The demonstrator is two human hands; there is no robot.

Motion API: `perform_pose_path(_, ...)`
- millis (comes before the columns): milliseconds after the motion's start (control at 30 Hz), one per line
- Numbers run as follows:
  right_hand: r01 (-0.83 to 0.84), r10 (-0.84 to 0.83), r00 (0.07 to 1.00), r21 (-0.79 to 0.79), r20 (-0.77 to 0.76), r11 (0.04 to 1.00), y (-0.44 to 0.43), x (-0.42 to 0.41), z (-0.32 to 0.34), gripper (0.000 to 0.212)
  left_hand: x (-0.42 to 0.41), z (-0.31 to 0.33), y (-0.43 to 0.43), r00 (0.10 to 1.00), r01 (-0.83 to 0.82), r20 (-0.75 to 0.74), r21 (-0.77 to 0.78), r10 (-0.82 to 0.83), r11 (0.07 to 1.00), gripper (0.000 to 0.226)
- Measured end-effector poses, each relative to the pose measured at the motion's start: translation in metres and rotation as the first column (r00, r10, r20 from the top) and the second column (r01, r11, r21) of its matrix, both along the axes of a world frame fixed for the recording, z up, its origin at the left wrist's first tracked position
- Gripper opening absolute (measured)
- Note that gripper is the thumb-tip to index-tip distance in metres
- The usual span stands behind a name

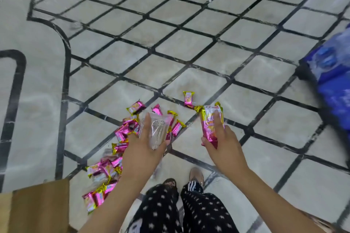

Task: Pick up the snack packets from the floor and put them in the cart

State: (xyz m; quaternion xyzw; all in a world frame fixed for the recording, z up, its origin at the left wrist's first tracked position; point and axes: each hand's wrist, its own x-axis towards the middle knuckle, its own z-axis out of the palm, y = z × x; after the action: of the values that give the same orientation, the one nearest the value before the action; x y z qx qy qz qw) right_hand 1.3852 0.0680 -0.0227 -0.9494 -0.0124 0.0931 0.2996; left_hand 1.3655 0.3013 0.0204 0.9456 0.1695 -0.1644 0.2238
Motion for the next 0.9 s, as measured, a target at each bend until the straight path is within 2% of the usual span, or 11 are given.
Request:
perform_pose_path(167,0.164,-0.163,0.986,0.049,-0.015,0.985,-0.007,-0.051,0.023,0.092,-0.026,0.017,-0.004,0.993,0.027,0.121,-0.143,-0.010,0.989,0.094)
perform_pose_path(300,0.348,-0.348,0.937,0.072,-0.015,0.935,0.003,-0.095,0.034,0.091,-0.037,0.023,0.008,0.976,0.207,0.085,-0.073,-0.201,0.976,0.096)
perform_pose_path(433,0.526,-0.522,0.850,0.146,-0.068,0.838,0.023,-0.147,0.049,0.090,-0.049,0.033,0.025,0.908,0.415,0.067,-0.014,-0.413,0.910,0.095)
perform_pose_path(567,0.637,-0.632,0.771,0.120,-0.085,0.761,0.043,-0.201,0.053,0.089,-0.063,0.041,0.034,0.842,0.533,0.085,0.006,-0.532,0.846,0.095)
perform_pose_path(700,0.799,-0.791,0.601,0.096,-0.110,0.594,0.059,-0.255,0.063,0.088,-0.077,0.040,0.021,0.718,0.693,0.051,0.048,-0.694,0.720,0.095)
perform_pose_path(900,0.975,-0.973,0.217,0.062,-0.072,0.213,0.076,-0.349,0.076,0.085,-0.111,0.044,-0.026,0.451,0.892,0.032,0.011,-0.892,0.451,0.094)
